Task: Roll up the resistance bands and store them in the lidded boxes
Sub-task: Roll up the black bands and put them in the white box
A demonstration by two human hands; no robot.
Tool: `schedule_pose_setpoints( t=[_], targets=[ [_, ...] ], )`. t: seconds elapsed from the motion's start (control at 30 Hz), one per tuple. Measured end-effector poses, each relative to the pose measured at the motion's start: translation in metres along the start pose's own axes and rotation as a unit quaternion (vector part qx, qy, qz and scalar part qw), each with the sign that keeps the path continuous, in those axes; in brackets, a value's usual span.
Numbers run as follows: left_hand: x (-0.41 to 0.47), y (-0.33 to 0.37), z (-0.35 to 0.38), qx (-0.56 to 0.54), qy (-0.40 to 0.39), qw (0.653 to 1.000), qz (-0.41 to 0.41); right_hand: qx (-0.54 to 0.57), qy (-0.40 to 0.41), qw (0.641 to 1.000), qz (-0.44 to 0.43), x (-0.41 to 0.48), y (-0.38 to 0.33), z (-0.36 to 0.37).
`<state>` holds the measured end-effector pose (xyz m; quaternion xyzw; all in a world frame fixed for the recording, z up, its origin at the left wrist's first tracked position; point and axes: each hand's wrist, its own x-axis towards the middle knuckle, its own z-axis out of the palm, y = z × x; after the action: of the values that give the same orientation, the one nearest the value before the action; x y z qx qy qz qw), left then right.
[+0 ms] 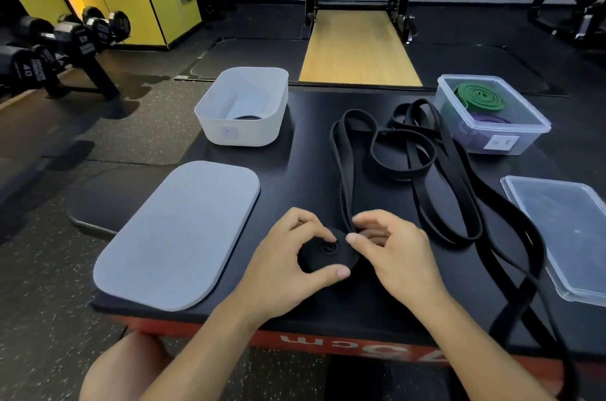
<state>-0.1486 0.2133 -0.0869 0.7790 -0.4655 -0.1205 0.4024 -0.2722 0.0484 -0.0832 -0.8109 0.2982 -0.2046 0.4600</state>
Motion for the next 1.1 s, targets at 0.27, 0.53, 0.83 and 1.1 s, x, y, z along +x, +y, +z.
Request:
schedule_pose_setpoints(
  t=[0.27,0.53,0.83,1.1],
  targets=[
    [0.000,0.000,-0.001,0.010,-0.043,0.999,0.026,-0.035,-0.095,0.994,-0.043,0.009,-0.001,-0.013],
    [0.000,0.003,-0.001,0.000,-0.057,0.998,0.016,0.009,-0.046,0.999,-0.017,0.006,-0.001,-0.007],
    [-0.003,0.000,0.001,-0.005,-0.023,0.999,0.023,-0.242,-0.066,0.948,-0.197,-0.012,0.019,-0.011],
    [-0.003,0.001,0.005,0.086,0.029,0.995,0.038,-0.235,-0.172,0.944,-0.153,-0.016,0.014,-0.023]
  ],
)
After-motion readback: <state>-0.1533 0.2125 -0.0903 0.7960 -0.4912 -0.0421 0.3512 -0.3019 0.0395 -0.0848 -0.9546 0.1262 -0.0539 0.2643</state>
